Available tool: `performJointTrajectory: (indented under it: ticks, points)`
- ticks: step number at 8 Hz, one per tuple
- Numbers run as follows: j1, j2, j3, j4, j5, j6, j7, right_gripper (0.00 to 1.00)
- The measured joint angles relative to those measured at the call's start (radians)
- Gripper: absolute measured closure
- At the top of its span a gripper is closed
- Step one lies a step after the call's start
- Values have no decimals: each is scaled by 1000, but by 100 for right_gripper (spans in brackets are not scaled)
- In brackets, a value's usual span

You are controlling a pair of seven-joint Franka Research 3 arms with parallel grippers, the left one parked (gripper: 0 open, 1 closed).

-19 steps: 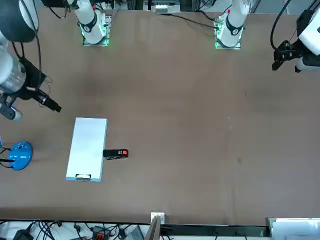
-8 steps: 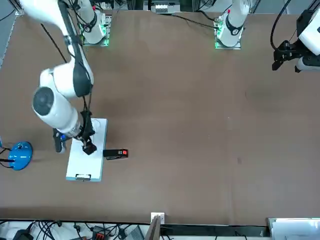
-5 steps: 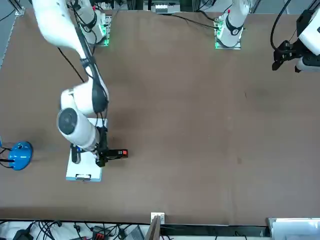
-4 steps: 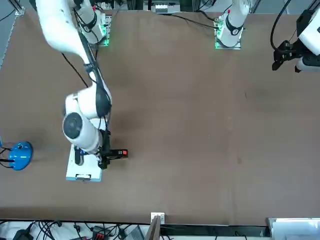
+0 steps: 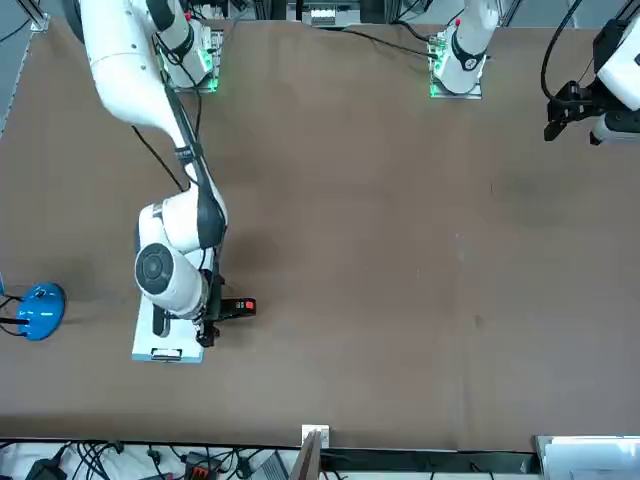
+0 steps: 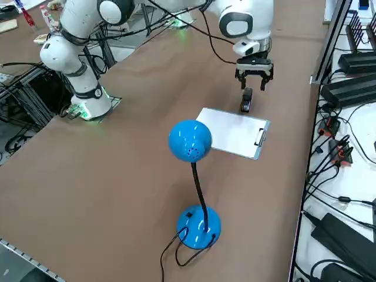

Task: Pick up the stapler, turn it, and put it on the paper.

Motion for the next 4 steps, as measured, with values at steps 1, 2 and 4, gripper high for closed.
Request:
performJointTrajectory:
  ticks: [1,2,4]
  points:
    - [5,7,0,1,-4,-7,4,0]
    - [8,12,0,2,-4,-9,5,0]
    - [8,15,1,2,-4,-13,5,0]
